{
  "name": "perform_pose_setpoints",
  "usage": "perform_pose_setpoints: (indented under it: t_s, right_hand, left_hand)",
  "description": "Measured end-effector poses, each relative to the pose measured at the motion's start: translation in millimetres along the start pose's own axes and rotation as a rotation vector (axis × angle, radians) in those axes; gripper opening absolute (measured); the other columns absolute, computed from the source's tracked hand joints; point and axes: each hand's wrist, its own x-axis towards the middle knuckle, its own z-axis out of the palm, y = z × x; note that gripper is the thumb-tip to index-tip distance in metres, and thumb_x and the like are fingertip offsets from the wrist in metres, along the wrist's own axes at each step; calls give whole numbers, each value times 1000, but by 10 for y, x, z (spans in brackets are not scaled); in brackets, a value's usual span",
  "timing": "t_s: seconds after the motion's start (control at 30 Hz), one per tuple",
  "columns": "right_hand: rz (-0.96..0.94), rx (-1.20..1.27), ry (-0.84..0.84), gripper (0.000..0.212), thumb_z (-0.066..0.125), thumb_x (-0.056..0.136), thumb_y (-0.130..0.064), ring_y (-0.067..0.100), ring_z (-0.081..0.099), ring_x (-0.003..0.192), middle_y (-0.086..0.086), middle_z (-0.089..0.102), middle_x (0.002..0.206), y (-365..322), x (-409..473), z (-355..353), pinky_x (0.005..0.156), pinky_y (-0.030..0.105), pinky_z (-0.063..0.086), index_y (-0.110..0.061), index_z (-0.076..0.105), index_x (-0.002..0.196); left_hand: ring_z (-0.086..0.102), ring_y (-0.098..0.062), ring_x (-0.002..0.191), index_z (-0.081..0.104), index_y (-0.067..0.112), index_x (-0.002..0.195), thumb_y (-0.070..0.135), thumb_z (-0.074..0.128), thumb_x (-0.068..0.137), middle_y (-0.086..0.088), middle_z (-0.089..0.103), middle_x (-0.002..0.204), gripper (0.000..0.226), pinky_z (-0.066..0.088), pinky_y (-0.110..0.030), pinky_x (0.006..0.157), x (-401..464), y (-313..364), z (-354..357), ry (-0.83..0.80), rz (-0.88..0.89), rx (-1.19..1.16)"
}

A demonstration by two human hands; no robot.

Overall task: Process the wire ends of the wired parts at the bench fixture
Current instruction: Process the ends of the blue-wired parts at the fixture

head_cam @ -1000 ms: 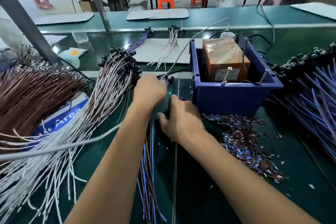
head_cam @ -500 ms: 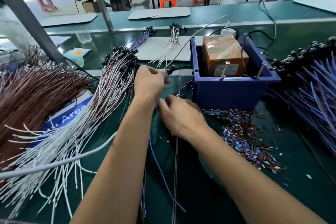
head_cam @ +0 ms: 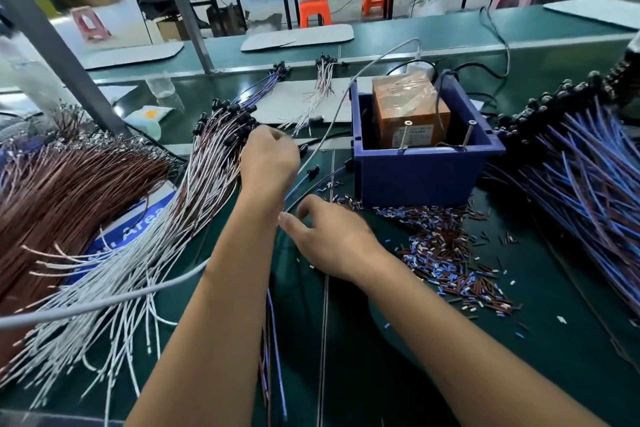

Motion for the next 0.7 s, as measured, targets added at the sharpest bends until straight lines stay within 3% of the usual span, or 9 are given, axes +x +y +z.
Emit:
perform_pose_setpoints:
  t_s: [0.07, 0.1, 0.2, 0.27, 0.37, 0.47, 0.53, 0.63, 0.7]
  right_hand:
    - [-118, 235, 3, 35, 45, 104, -59, 16, 60, 77, -6, 65, 80, 37, -69, -34, 74, 39, 50, -28, 62, 107]
    - [-183, 372, 23, 28, 48, 106, -51, 13, 55, 68, -8, 59, 72, 55, -112, -52, 68, 38, 47, -29, 63, 99]
    - [-322, 596, 78, 29, 48, 111, -33, 21, 52, 68, 1, 60, 77, 146, -266, -193, 66, 39, 44, -33, 64, 86]
    - [-371, 684, 100, 33, 46, 112, -25, 28, 62, 78, 15, 70, 94, 232, -334, -368, 70, 44, 49, -18, 69, 91]
    - [-408, 676, 206, 35, 44, 111, -23, 21, 65, 69, 8, 74, 85, 485, -397, -720, 63, 38, 49, -4, 65, 91]
    - [-401, 549, 303, 28, 50, 110, -22, 15, 53, 50, 3, 66, 64, 840, -458, -1060, 50, 24, 43, -11, 66, 90]
    - [-371, 440, 385, 23, 56, 108, -23, 12, 50, 50, -1, 62, 59, 1077, -505, -1213, 50, 26, 42, -17, 69, 90]
    - [-284, 250, 615, 16, 65, 103, -23, 17, 58, 56, -3, 64, 63, 1389, -571, -1223, 56, 37, 48, -17, 70, 89]
    - [-235, 199, 720, 17, 67, 101, -23, 15, 58, 57, -2, 64, 65, 1502, -608, -1148, 56, 34, 46, -14, 70, 87]
  left_hand:
    - [39, -11, 50, 59, 12, 84, 7, 50, 98, 2, 52, 64, 17, 31, -24, 40, -100, 168, -31, -39, -35, -380]
    - [30, -8, 46, 53, 16, 77, 8, 50, 98, 6, 43, 58, 22, 25, -21, 36, -161, 262, -62, -63, -38, -556]
    - [21, -8, 42, 43, 23, 71, 16, 50, 102, 10, 30, 51, 32, 20, -22, 37, -359, 557, -121, -150, 12, -967]
    - [19, -8, 43, 40, 24, 69, 20, 47, 106, 9, 28, 51, 37, 20, -23, 37, -444, 717, -174, -155, 63, -1152]
    - [17, -10, 45, 41, 22, 69, 20, 42, 107, 8, 24, 53, 38, 18, -25, 39, -520, 901, -212, -113, 133, -1295]
    - [18, -12, 47, 43, 21, 70, 19, 43, 107, 7, 27, 54, 37, 18, -25, 42, -591, 934, -119, -17, 236, -1251]
    - [27, -12, 46, 47, 19, 72, 20, 45, 107, 7, 36, 54, 35, 26, -28, 43, -675, 869, 53, 106, 332, -1127]
    - [36, -12, 50, 57, 16, 76, 22, 45, 105, 13, 46, 59, 33, 33, -35, 48, -894, 643, 444, 206, 567, -757]
    - [42, -6, 51, 63, 10, 80, 14, 48, 101, 13, 52, 61, 27, 36, -30, 46, -1090, 420, 726, 95, 791, -394]
